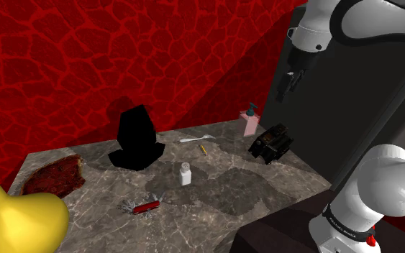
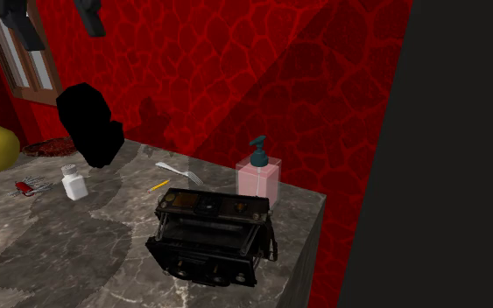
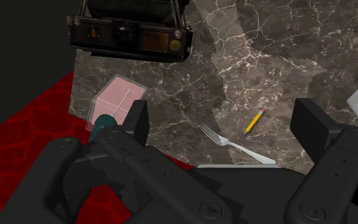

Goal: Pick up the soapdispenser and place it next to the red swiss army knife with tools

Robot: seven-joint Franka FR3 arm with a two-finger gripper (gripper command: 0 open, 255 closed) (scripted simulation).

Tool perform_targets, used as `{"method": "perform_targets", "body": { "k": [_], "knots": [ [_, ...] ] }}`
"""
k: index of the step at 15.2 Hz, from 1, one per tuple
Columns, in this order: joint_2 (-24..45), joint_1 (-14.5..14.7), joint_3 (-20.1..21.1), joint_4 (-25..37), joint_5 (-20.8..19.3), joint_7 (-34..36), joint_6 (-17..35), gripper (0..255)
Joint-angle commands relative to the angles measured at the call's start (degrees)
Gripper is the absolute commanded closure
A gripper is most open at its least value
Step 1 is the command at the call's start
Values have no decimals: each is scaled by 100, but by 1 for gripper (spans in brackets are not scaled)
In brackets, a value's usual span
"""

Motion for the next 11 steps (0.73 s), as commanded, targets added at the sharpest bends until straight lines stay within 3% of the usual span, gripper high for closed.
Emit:
{"method": "perform_targets", "body": {
  "k": [1,11],
  "knots": [
    [0,0,0,0,0,0,0,0],
    [1642,-253,-1052,388,-156,-967,1165,0]
  ]
}}
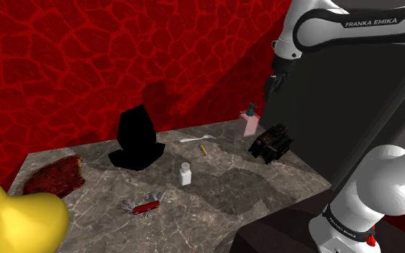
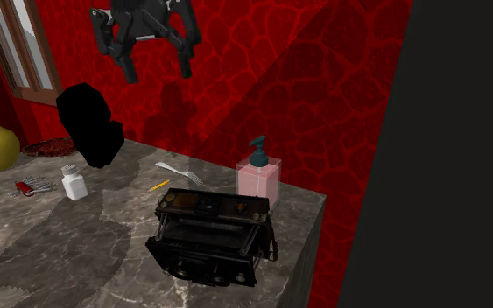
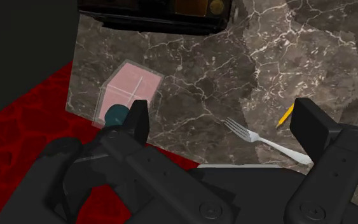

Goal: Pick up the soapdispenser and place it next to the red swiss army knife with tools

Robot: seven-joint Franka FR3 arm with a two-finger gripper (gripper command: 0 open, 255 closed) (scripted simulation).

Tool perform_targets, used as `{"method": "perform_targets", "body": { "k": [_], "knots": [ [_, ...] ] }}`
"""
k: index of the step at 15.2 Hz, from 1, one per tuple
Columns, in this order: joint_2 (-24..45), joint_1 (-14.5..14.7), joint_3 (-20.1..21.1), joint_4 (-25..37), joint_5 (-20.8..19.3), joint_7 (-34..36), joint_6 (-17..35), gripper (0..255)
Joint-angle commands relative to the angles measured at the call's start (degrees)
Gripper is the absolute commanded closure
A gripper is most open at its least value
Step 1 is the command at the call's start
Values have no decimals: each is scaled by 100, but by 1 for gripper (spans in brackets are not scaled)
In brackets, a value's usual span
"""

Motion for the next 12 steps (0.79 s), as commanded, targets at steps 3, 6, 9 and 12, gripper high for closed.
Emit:
{"method": "perform_targets", "body": {
  "k": [3,6,9,12],
  "knots": [
    [782,-60,-405,344,67,-441,386,0],
    [1403,-91,-675,671,204,-780,620,0],
    [2055,-123,-919,1063,414,-1143,800,0],
    [2737,-180,-1122,1523,695,-1527,915,0]
  ]
}}
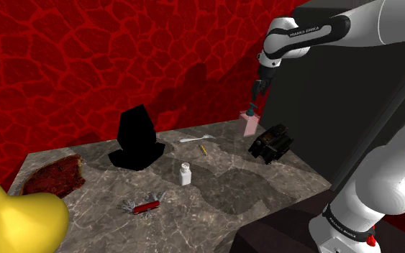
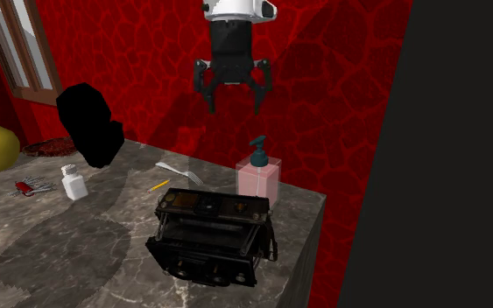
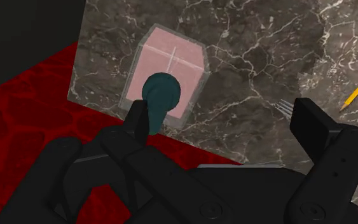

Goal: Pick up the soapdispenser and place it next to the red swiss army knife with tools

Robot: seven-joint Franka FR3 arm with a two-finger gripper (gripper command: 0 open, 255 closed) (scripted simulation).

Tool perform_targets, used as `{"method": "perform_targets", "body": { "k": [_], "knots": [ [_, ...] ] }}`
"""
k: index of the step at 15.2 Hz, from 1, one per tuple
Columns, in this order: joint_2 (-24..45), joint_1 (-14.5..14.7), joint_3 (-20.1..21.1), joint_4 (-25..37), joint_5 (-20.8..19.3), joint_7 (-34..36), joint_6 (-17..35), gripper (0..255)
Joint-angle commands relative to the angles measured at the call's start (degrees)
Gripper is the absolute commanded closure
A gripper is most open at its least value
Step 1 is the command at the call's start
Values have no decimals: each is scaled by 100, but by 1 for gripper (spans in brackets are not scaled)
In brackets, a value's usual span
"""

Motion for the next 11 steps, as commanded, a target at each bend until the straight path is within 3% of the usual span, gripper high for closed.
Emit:
{"method": "perform_targets", "body": {
  "k": [1,6,11],
  "knots": [
    [494,-51,-132,309,210,-277,106,0],
    [1546,-257,-277,1147,715,-827,104,0],
    [1674,-264,-258,915,775,-867,456,0]
  ]
}}
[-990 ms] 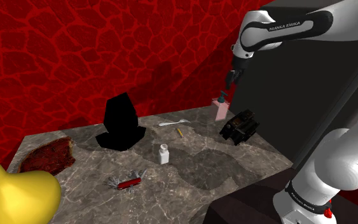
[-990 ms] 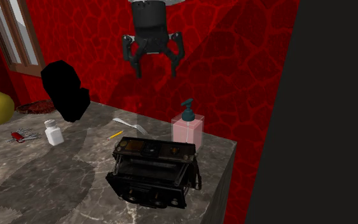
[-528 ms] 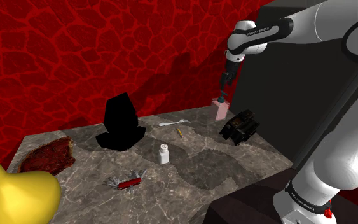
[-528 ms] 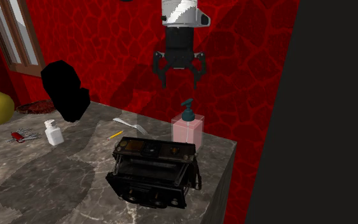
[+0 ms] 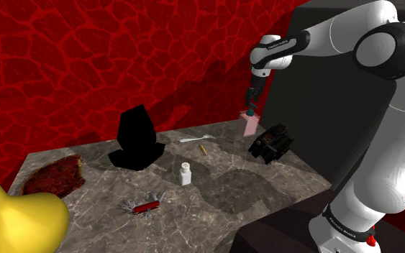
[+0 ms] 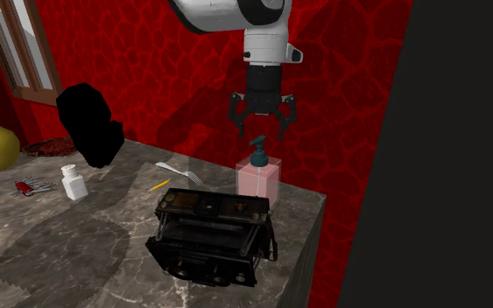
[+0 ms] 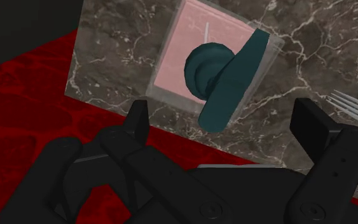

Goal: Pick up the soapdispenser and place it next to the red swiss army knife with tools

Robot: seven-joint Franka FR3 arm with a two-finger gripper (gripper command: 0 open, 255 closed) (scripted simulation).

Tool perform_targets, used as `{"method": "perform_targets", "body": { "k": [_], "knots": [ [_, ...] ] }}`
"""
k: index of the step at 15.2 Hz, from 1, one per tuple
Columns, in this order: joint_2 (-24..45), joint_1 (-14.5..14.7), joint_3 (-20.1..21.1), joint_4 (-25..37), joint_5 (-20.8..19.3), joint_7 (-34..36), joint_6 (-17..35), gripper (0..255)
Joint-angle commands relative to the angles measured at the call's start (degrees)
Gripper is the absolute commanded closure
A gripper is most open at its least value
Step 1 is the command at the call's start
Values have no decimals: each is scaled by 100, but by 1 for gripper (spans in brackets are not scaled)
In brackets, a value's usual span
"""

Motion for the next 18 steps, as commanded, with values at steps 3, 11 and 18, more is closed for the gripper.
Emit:
{"method": "perform_targets", "body": {
  "k": [3,11,18],
  "knots": [
    [98,-2,13,-155,48,-30,249,0],
    [99,-2,13,-153,48,-30,247,255],
    [100,-2,13,-152,49,-31,247,255]
  ]
}}
